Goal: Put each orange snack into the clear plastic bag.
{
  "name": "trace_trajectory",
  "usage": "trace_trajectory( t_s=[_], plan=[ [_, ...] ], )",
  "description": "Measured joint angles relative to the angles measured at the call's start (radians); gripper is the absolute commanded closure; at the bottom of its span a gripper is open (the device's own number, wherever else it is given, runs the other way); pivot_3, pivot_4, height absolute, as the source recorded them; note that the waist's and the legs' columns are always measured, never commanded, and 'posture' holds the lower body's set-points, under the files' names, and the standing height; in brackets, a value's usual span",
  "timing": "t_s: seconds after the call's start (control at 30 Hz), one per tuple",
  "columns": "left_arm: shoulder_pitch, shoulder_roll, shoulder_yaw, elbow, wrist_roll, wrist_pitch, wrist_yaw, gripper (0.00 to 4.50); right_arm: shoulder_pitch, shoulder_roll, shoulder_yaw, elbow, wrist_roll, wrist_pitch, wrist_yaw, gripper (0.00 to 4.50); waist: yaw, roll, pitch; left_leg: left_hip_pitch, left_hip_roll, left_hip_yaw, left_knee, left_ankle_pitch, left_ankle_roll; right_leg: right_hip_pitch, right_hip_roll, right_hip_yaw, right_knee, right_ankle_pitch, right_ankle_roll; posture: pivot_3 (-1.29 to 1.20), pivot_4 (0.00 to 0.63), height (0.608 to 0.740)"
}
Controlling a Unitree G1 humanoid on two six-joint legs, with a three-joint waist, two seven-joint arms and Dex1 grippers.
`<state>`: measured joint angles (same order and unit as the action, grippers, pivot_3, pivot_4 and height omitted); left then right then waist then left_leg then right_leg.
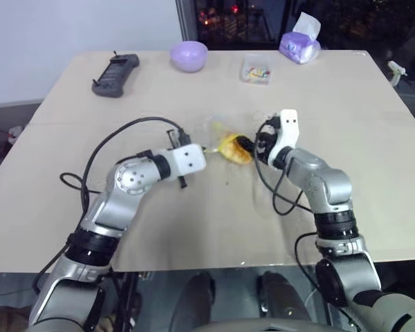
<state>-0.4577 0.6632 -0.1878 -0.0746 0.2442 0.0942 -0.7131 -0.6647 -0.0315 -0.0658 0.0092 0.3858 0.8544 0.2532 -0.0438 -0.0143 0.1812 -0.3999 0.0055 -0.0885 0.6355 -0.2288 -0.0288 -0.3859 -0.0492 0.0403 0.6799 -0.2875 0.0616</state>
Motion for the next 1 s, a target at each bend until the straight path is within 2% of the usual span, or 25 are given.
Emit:
trace_trajectory(
  t_s=[0.07,0.23,0.4,0.43,0.57,0.77,1.0],
  plan=[
    [-0.008,-0.008,0.004,0.005,-0.012,-0.004,0.000,4.50,-0.001,0.010,-0.024,-0.001,0.020,0.024,-0.016,1.06,0.001,0.000,0.000,0.000,0.000,0.000,0.000,0.000,0.000,0.000,0.000,0.000,0.000,0.000,0.000,0.00,0.150,0.740],
    [-0.031,-0.042,0.033,0.007,-0.062,0.056,0.000,4.50,0.023,-0.059,0.053,-0.048,-0.023,-0.038,0.023,1.06,0.002,0.000,0.000,-0.001,0.000,0.000,0.000,0.000,0.000,0.000,0.000,0.000,0.000,0.000,0.000,0.00,0.150,0.740],
    [-0.039,-0.042,0.064,0.012,-0.092,0.117,-0.002,4.50,0.062,-0.282,0.161,-0.120,-0.156,-0.217,0.133,1.06,0.002,0.000,0.000,-0.001,0.000,0.001,0.000,0.000,0.000,0.000,0.000,0.000,-0.001,0.000,0.000,0.00,0.150,0.740],
    [-0.039,-0.042,0.065,0.014,-0.100,0.129,-0.004,4.50,0.084,-0.371,0.206,-0.116,-0.227,-0.307,0.183,1.06,0.002,0.000,0.000,-0.001,0.000,0.001,0.000,0.000,0.000,0.000,0.000,0.000,-0.001,0.000,0.000,0.00,0.150,0.740],
    [-0.047,-0.050,0.068,0.016,-0.142,0.177,-0.014,4.50,0.111,-0.469,0.332,-0.043,-0.365,-0.500,0.264,1.06,-0.005,0.000,0.000,0.000,0.001,0.001,0.000,0.000,0.000,0.000,0.000,0.001,-0.001,0.000,0.000,0.00,0.150,0.740],
    [-0.071,-0.059,0.091,0.017,-0.210,0.266,-0.025,4.50,0.113,-0.360,0.410,0.148,-0.463,-0.657,0.252,1.06,-0.005,-0.001,0.000,-0.001,0.001,0.001,0.000,0.000,0.000,0.000,0.000,0.001,-0.001,0.000,0.000,0.00,0.150,0.740],
    [-0.076,-0.052,0.108,0.017,-0.249,0.298,-0.034,4.50,-0.061,-0.166,0.404,0.514,-0.529,-0.829,0.122,1.06,-0.006,-0.001,0.000,0.000,0.001,0.001,0.000,0.000,-0.001,0.000,0.001,0.001,0.000,0.000,0.000,0.00,0.150,0.740]
  ],
)
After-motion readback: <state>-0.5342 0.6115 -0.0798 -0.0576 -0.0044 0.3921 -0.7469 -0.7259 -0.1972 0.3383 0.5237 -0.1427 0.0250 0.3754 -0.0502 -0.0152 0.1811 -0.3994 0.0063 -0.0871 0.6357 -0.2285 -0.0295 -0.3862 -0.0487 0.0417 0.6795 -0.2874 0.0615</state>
